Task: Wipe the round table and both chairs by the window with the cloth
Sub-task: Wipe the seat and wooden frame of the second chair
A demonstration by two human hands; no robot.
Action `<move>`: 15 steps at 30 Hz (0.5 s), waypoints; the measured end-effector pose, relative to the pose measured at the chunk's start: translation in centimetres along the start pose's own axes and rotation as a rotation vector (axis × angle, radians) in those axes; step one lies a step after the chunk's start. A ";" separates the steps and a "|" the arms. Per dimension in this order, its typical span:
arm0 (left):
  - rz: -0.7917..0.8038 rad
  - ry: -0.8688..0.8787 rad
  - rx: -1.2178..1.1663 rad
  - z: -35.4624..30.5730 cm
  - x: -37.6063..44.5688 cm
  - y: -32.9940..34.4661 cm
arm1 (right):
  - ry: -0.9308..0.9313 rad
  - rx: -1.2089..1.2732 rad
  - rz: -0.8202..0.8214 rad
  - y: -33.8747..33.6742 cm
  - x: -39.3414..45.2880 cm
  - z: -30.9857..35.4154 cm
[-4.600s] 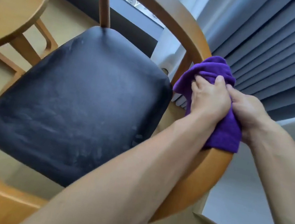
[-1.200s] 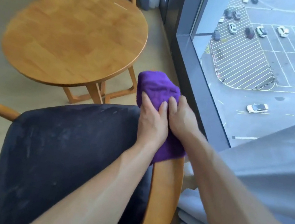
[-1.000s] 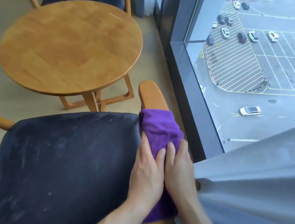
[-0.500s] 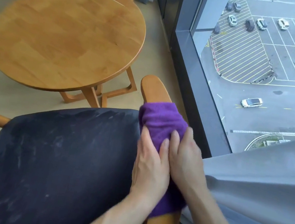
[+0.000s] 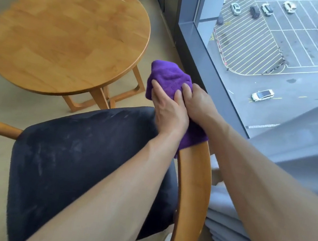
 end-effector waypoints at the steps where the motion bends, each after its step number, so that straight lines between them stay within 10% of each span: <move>1: 0.018 0.005 -0.001 -0.1 -1.2 0.1 | -0.004 -0.028 -0.027 0.1 -1.1 -0.6; 15: 0.369 0.073 0.000 0.3 -16.2 -1.4 | 0.541 0.485 -0.171 2.7 -17.7 -10.7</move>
Point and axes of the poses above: each hand's wrist, its own x-axis towards the middle knuckle, its own y-axis out of the palm, z = x × y, the point moved 9 cm from there along x, towards the middle knuckle, and after that the axes turned 15 degrees about y, right-handed, at the moved point
